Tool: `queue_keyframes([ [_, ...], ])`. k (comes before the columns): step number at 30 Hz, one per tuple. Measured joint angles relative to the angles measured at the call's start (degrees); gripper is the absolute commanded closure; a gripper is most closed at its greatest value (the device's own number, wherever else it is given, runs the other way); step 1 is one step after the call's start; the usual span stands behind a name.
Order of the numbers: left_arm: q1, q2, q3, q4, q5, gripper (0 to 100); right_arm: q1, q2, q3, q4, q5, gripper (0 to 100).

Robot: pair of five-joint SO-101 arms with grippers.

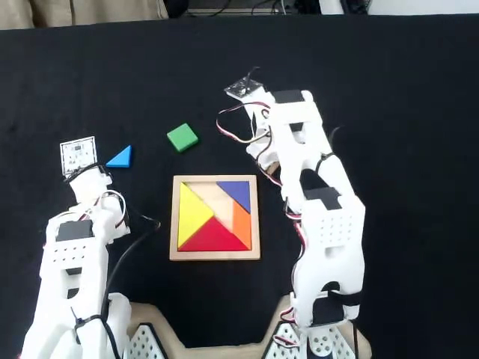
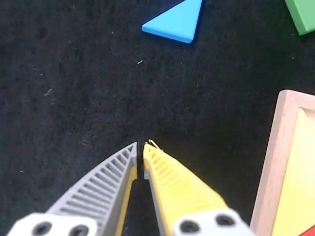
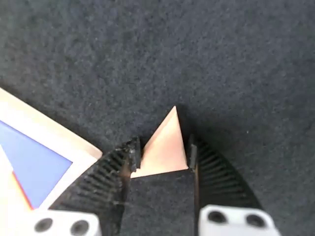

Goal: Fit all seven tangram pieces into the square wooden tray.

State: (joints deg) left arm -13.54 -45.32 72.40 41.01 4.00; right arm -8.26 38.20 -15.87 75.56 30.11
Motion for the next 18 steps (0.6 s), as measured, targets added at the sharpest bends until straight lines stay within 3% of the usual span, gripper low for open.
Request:
queue_keyframes([
  [11,0.00,0.00,0.00,0.00,0.00,97,7.38,-4.04,4.04,7.03,4.75,86.4],
  [14,0.88,0.00,0.00,0.00,0.00,97,8.70,-9.93,9.76,7.47,6.68,92.6],
  [18,1.67,0.00,0.35,0.00,0.00,97,8.53,-22.59,19.78,4.40,10.99,93.1],
])
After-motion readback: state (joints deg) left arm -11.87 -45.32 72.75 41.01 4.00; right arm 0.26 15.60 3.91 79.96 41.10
